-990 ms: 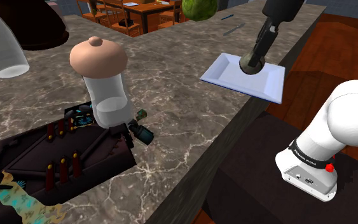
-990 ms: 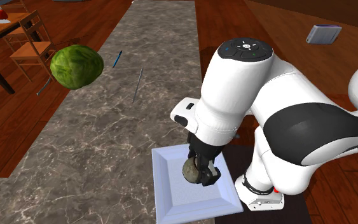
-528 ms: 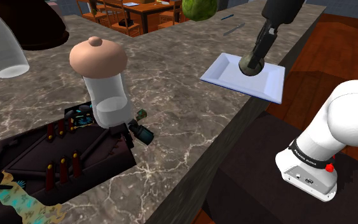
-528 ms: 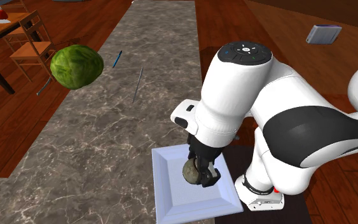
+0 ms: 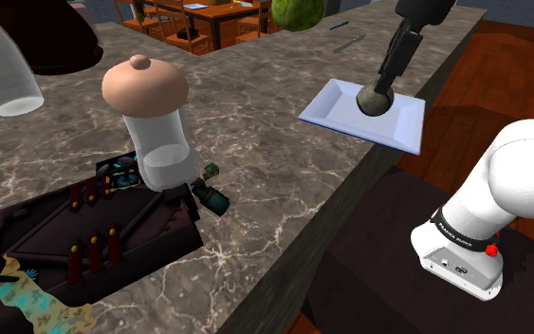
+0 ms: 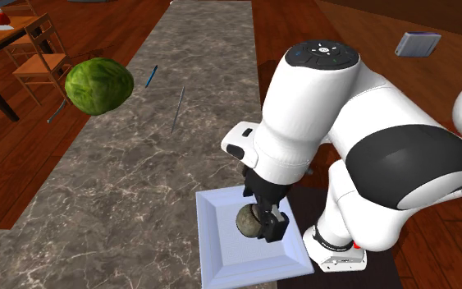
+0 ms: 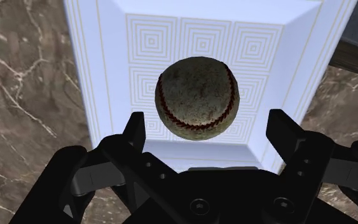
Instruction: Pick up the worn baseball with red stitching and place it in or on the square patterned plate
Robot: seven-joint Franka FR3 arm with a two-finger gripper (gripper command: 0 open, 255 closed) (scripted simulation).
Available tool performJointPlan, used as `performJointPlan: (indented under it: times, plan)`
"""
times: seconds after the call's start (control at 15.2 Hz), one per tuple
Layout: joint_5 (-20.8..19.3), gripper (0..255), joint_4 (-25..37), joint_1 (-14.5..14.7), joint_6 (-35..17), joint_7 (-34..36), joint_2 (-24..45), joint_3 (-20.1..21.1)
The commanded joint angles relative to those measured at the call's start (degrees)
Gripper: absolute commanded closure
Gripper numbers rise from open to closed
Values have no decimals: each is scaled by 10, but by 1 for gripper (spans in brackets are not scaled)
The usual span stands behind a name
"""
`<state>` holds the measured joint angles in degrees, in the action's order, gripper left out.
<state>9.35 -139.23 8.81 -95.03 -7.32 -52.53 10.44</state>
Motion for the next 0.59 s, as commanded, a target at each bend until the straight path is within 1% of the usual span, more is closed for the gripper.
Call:
performJointPlan:
  times: [0.0,0.07,0.53]
  plan:
    - [-5,0,39,-2,33,0,7,-5]
    - [-6,0,56,-3,47,1,10,-7]
    - [-6,0,56,-3,47,1,10,-7]
